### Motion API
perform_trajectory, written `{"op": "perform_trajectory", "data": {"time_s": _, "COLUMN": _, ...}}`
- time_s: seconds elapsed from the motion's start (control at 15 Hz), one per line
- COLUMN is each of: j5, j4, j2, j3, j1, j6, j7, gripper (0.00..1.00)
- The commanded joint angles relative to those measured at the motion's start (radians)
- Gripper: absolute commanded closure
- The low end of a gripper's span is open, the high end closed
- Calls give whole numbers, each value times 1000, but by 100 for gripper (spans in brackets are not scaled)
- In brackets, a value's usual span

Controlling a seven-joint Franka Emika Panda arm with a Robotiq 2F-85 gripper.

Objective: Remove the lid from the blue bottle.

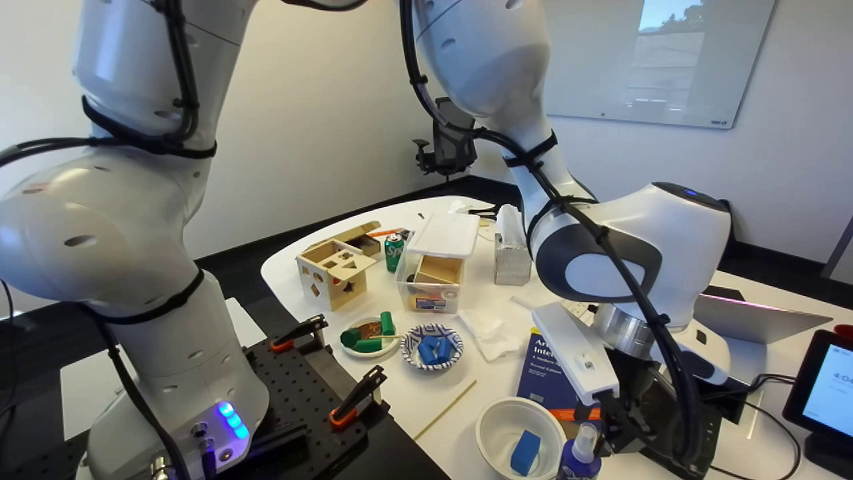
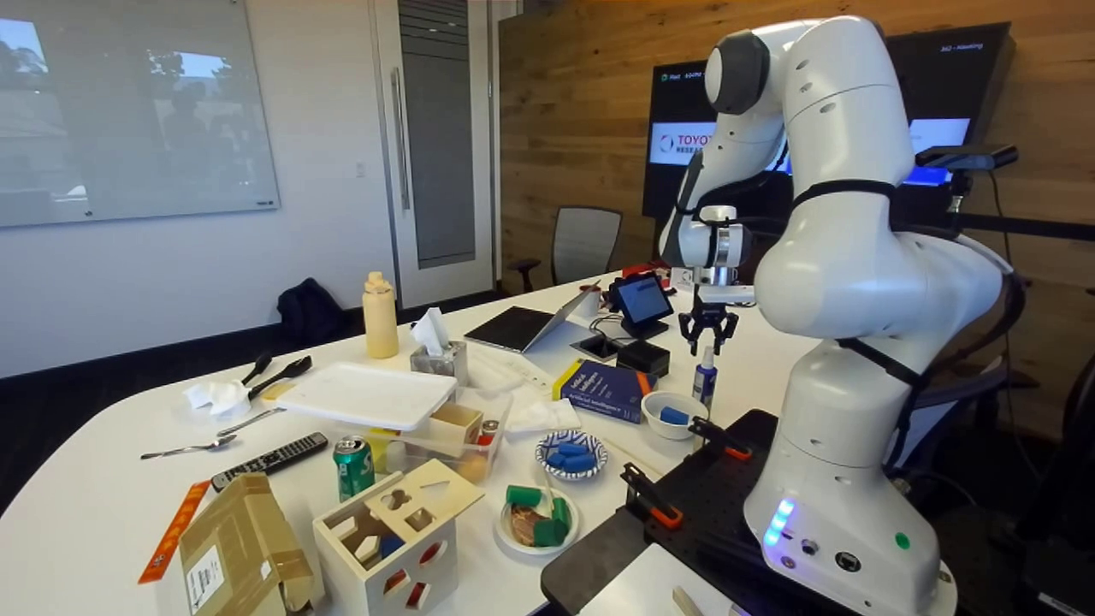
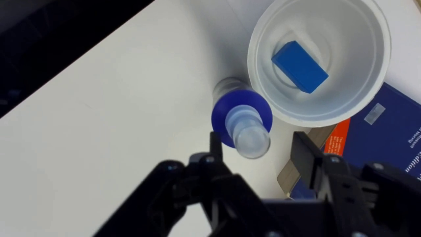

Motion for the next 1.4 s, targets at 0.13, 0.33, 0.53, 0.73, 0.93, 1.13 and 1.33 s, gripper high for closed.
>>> {"op": "perform_trajectory", "data": {"time_s": 0.13, "j5": -12, "j4": 14, "j2": -12, "j3": 2, "j1": -14, "j6": -18, "j7": 35, "gripper": 88}}
{"op": "perform_trajectory", "data": {"time_s": 0.33, "j5": -28, "j4": 13, "j2": -24, "j3": -10, "j1": -7, "j6": -29, "j7": 56, "gripper": 94}}
{"op": "perform_trajectory", "data": {"time_s": 0.53, "j5": -42, "j4": 13, "j2": -35, "j3": -15, "j1": -1, "j6": -47, "j7": 71, "gripper": 94}}
{"op": "perform_trajectory", "data": {"time_s": 0.73, "j5": -37, "j4": 21, "j2": -44, "j3": -8, "j1": -6, "j6": -82, "j7": 66, "gripper": 94}}
{"op": "perform_trajectory", "data": {"time_s": 0.93, "j5": -37, "j4": 33, "j2": -67, "j3": -7, "j1": -5, "j6": -132, "j7": 60, "gripper": 94}}
{"op": "perform_trajectory", "data": {"time_s": 1.13, "j5": -34, "j4": 48, "j2": -99, "j3": -7, "j1": -4, "j6": -193, "j7": 51, "gripper": 94}}
{"op": "perform_trajectory", "data": {"time_s": 1.33, "j5": -32, "j4": 50, "j2": -135, "j3": -19, "j1": 2, "j6": -197, "j7": 62, "gripper": 94}}
